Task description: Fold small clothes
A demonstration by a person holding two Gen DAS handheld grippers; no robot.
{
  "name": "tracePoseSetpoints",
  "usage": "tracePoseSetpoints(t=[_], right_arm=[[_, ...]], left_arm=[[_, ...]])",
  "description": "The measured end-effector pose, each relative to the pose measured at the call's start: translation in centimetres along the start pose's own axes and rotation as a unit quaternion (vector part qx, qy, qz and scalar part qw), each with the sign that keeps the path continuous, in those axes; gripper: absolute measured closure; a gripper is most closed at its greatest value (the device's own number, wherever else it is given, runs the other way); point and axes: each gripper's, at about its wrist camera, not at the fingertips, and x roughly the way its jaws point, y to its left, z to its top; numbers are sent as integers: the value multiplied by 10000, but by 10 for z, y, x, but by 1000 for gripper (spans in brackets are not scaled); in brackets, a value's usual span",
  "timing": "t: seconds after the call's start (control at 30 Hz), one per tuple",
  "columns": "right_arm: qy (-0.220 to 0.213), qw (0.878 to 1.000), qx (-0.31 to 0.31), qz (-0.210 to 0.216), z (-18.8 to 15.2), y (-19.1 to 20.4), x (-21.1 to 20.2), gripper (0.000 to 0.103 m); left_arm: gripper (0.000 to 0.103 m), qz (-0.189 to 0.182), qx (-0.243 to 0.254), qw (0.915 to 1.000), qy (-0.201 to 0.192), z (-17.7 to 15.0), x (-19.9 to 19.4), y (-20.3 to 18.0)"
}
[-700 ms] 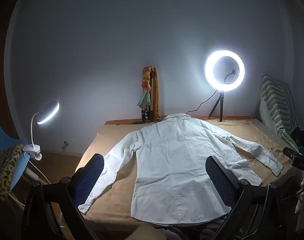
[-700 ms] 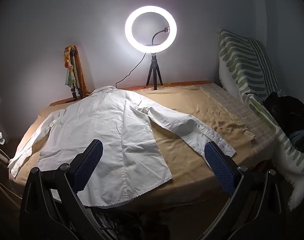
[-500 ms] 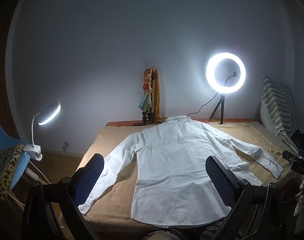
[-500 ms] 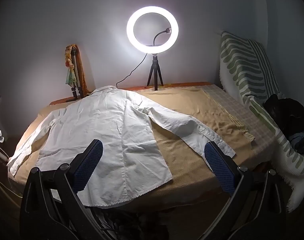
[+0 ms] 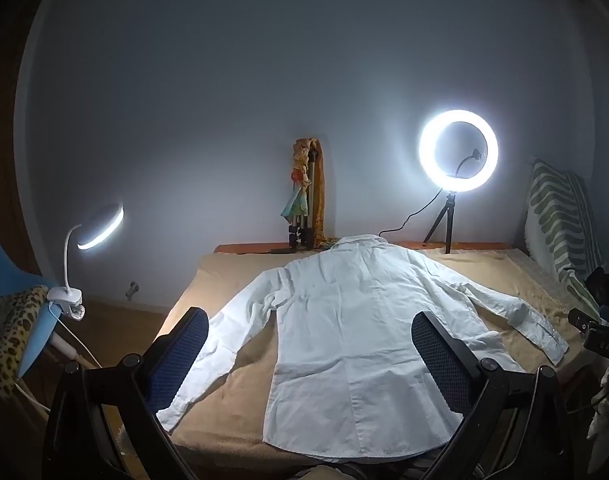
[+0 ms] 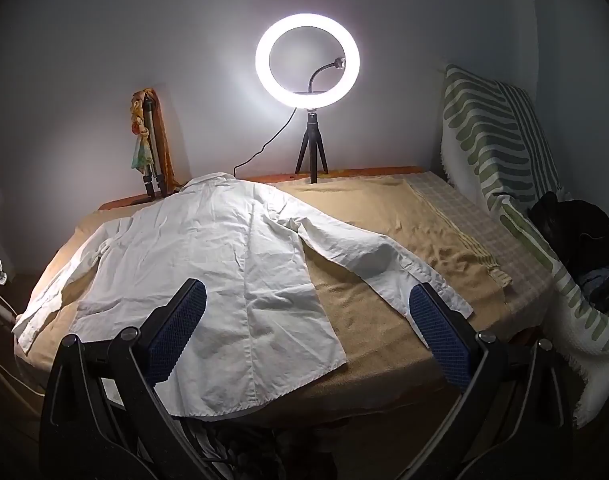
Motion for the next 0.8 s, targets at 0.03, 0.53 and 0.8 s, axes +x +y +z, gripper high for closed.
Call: tracePoseSetpoints(t=[0.03, 0.53, 0.8], right_arm=[[1, 10000, -1, -1, 0, 0, 0, 0], [5, 10000, -43, -6, 5, 3, 1, 0], [-9, 10000, -39, -6, 8, 3, 1, 0]], left_arm=[[0, 5, 1, 10000, -7, 0, 0, 0], [0, 28, 27, 9999, -102, -2, -5, -2], [0, 50, 41, 9999, -108, -1, -3, -3]])
